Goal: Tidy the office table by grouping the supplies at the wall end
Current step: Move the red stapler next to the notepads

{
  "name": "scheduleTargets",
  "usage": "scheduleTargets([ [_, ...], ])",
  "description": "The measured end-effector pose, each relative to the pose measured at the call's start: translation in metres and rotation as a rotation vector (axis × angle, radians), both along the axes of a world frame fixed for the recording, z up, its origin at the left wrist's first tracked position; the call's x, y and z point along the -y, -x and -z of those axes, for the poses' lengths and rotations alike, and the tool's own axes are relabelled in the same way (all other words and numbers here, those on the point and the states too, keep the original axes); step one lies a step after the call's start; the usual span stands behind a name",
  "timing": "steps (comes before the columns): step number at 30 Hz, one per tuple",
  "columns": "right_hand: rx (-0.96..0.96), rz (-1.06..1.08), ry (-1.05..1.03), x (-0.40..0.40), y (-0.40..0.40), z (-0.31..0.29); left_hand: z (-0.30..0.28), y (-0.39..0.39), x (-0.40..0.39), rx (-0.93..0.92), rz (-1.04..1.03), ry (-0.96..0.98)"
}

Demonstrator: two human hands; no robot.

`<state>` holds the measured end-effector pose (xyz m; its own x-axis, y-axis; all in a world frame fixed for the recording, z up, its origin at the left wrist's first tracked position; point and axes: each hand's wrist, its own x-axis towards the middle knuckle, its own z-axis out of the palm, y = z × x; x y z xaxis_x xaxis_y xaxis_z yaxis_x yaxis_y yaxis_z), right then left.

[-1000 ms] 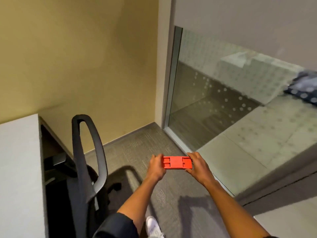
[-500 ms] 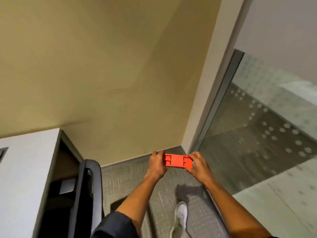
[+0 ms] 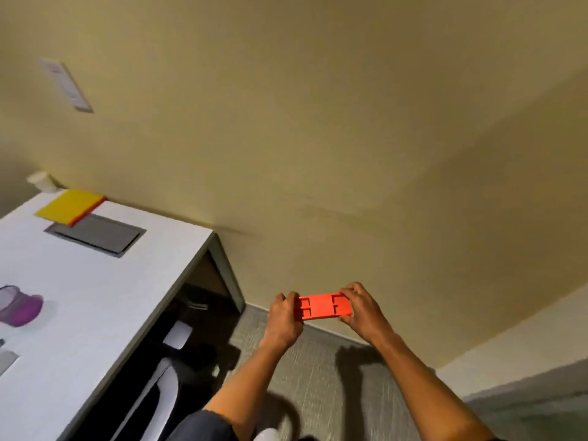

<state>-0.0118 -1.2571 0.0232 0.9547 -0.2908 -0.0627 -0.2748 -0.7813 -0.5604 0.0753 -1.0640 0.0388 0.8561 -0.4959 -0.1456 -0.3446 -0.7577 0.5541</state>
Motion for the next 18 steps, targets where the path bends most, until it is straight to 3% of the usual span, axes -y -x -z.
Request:
scheduleTargets([
  [7,-0.001,-0.333,0.033,-0.012,-0.153,0.005,0.014,-0.087,-0.028,0.023,-0.315,0.000],
  [18,0.005,-0.681,0.103,-0.096,-0.353,0.000,0.026,-0.220,-0.108,-0.004,-0.651,0.086],
])
